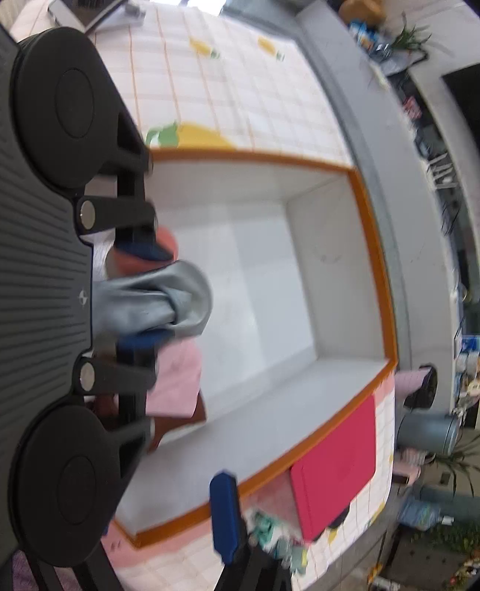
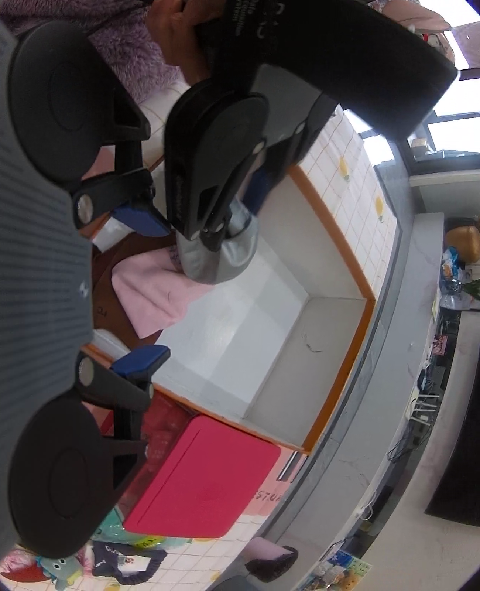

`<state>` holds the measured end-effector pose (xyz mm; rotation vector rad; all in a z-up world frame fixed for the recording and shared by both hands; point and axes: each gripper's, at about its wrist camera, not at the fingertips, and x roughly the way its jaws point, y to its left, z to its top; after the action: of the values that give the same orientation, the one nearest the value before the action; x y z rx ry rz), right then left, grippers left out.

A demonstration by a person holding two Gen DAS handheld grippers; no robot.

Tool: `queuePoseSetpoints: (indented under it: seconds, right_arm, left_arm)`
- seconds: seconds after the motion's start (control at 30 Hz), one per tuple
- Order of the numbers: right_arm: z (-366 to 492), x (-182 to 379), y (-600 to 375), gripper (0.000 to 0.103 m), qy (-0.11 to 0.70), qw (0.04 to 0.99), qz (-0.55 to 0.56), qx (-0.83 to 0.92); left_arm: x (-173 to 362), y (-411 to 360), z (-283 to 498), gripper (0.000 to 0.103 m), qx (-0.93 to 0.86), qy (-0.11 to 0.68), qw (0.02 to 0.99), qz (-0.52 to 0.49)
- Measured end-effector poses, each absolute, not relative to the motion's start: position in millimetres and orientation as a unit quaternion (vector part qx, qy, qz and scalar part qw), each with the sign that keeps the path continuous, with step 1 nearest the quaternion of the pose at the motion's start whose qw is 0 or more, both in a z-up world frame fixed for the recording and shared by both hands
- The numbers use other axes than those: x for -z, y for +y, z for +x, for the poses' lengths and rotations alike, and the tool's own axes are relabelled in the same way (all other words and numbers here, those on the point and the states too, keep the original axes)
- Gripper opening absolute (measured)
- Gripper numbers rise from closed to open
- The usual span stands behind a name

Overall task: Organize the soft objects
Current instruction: 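Open the right gripper to drop the pink cloth while the left gripper releases the grey cloth, then move both grippers back toward the pile of soft items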

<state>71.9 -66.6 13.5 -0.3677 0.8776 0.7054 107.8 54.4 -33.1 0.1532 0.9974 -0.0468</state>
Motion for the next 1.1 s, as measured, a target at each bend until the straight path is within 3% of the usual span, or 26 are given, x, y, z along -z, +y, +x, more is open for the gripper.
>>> queuePoseSetpoints:
  seconds: [0.1,0.2,0.57,1.1]
  right_arm:
    - [75,-11,-69,0.065,0.422,0.829,-0.171,-0.326]
    - [77,-10,-72,0.066,0.426,0.826,-0.162,-0.330]
    - [77,-15,-77,0.068,0.422,0.829,-0.148,-0.335]
    - [85,-32,-99,0.080,0.423,0.850,-0.089,-0.300]
  left_arm:
    - [29,56,105,0.084,0.014,0.462,0.883,0.082]
    - [23,56,100,0.088,0.027,0.443,0.892,0.081]
    - [15,74,105,0.088,0.003,0.450,0.893,0.025]
    - [-9,65,104,0.088,-0.029,0.418,0.908,0.000]
